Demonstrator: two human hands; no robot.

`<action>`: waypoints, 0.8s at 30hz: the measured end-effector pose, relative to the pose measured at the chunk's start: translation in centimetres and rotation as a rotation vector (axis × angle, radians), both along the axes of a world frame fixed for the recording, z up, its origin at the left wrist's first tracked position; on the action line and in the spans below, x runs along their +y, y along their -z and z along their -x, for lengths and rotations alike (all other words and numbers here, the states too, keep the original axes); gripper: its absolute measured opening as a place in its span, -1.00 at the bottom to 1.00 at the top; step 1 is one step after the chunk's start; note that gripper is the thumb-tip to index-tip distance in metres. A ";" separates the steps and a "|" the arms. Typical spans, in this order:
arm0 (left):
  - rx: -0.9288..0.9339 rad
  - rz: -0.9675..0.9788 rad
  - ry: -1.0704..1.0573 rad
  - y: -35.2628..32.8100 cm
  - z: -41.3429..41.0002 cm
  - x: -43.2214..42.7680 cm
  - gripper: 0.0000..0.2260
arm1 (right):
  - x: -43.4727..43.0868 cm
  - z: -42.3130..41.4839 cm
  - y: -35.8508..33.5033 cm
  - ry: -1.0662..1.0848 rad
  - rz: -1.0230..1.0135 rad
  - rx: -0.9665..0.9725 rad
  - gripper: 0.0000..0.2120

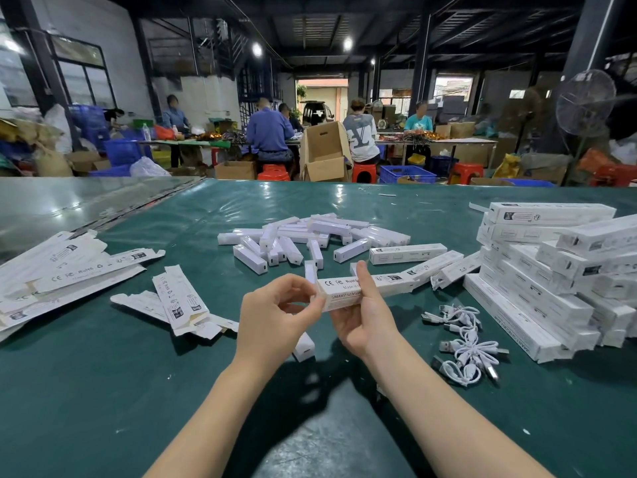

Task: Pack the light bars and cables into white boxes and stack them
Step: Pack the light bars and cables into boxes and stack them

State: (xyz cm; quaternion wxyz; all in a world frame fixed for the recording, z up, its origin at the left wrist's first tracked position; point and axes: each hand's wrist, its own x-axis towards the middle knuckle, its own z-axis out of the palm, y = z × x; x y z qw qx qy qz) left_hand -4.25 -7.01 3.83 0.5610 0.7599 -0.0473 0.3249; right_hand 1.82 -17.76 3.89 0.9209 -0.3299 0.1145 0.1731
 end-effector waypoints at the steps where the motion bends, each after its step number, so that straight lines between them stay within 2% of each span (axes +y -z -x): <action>1: -0.031 -0.011 -0.035 0.1 0.0 -0.2 -0.72 | 0.0 0.1 -0.1 0.003 -0.011 0.009 -0.71; 3: -0.099 -0.054 -0.108 0.6 -0.1 -0.7 -0.74 | 0.1 0.2 -0.3 0.023 -0.037 0.030 -0.72; 6: -0.188 -0.185 -0.198 1.1 -0.1 -1.7 -0.94 | 0.0 0.1 -0.5 0.072 -0.059 0.052 -0.72; 9: -0.302 -0.388 -0.332 1.5 -0.2 -1.9 -0.84 | -0.1 0.1 -0.5 0.110 -0.044 0.069 -0.73; 11: -0.297 -0.423 -0.352 1.3 0.0 -2.1 -0.90 | 0.0 0.0 -0.6 0.124 -0.047 0.088 -0.74; 13: -0.164 -0.323 -0.270 1.1 0.0 -2.5 -0.78 | -0.1 -0.1 -1.1 0.134 -0.103 0.127 -0.74; 16: 0.099 0.039 0.034 0.7 -0.2 -3.2 -0.51 | -0.6 -0.2 -2.1 0.147 -0.199 0.138 -0.71; 19: 0.073 0.300 0.115 0.3 -0.3 -3.5 -0.54 | -0.5 0.0 -2.3 0.097 -0.245 0.096 -0.70; 22: -0.032 0.479 0.017 -0.1 -0.4 -3.1 -0.69 | 1.1 0.7 -2.2 -0.035 -0.105 -0.052 -0.67; 24: -0.017 0.637 -0.020 -0.4 -0.7 -2.1 -0.73 | 2.1 1.1 -1.9 -0.116 0.017 -0.171 -0.62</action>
